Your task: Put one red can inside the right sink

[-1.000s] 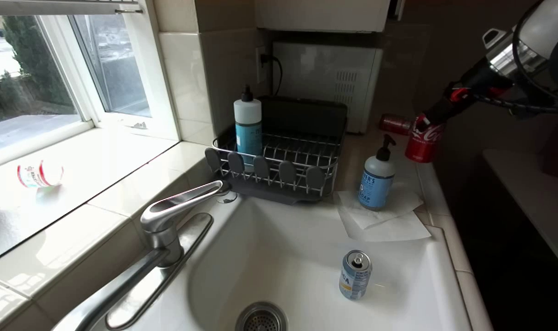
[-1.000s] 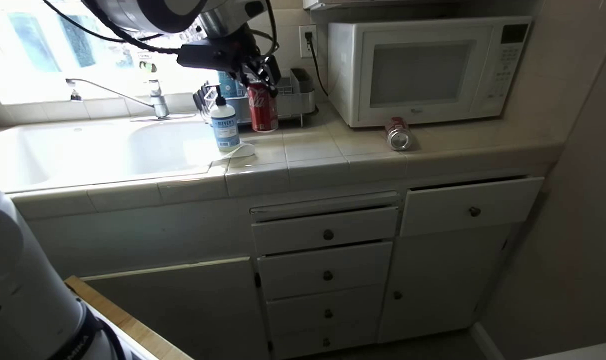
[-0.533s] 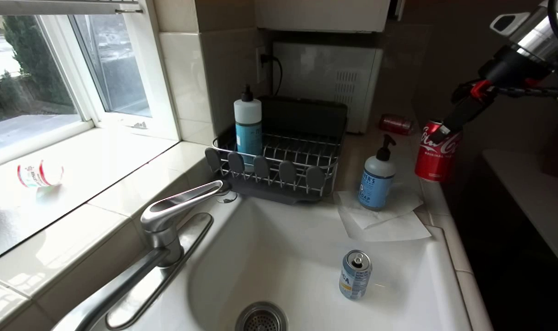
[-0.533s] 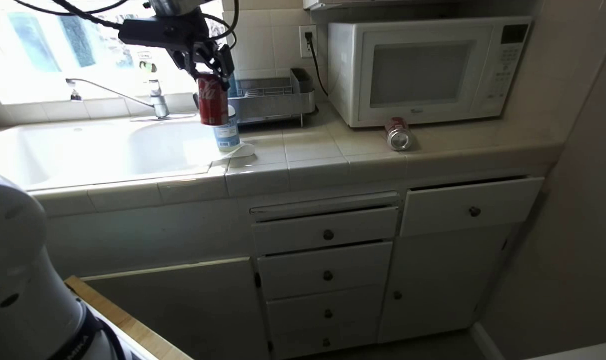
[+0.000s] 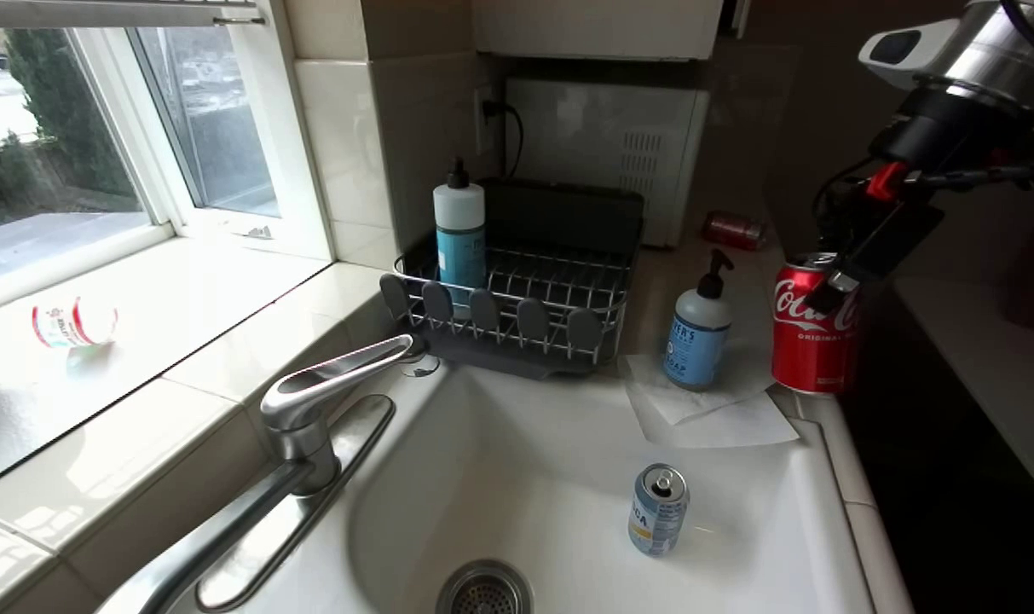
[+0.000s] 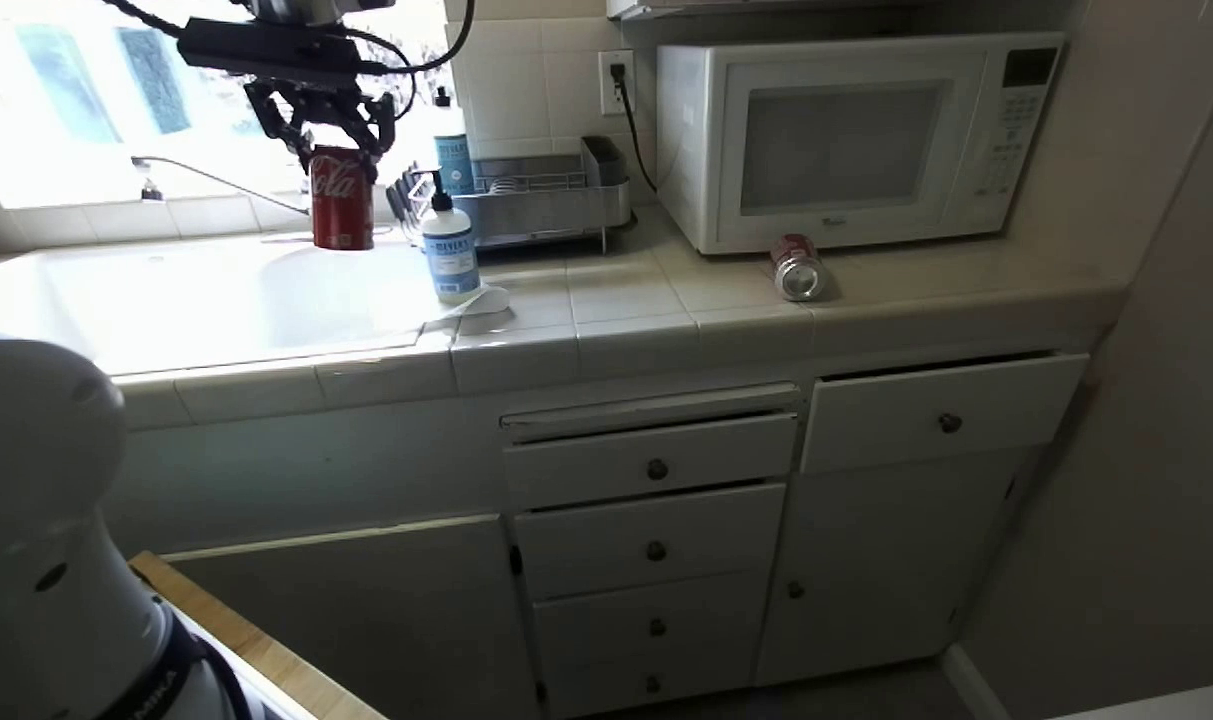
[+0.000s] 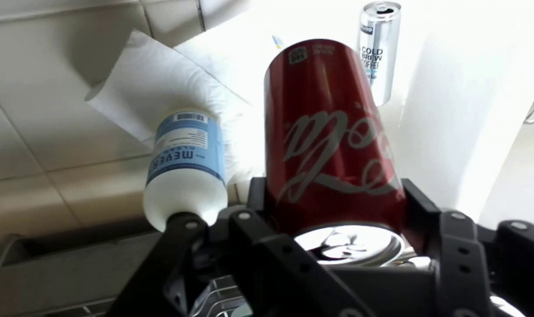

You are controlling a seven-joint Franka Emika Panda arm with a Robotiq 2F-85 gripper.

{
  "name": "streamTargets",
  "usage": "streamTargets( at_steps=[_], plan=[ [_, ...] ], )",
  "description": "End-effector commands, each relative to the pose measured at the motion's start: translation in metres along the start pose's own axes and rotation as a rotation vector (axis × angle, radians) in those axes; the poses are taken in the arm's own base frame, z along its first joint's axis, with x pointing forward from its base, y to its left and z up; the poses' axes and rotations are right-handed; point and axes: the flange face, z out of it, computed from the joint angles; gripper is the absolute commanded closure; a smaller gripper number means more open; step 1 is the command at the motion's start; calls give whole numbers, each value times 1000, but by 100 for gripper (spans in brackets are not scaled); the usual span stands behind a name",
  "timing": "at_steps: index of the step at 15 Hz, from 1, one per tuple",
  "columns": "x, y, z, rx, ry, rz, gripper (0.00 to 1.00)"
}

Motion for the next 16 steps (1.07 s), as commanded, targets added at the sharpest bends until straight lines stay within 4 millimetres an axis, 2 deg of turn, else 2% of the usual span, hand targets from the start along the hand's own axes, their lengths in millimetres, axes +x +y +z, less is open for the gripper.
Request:
streamTargets(
  at_steps=[1, 4, 8, 9, 10, 12, 16],
  plan=[
    [45, -14, 29, 60, -74, -118, 53],
    [84, -27, 61, 79, -116, -190, 53],
    [140, -44, 116, 85, -174, -228, 53],
    [108, -41, 91, 63, -138, -214, 53],
    [117, -43, 102, 69, -148, -219, 28],
    [118, -42, 107, 71, -154, -217, 28],
    [117, -39, 93, 61, -133, -212, 28]
  ],
)
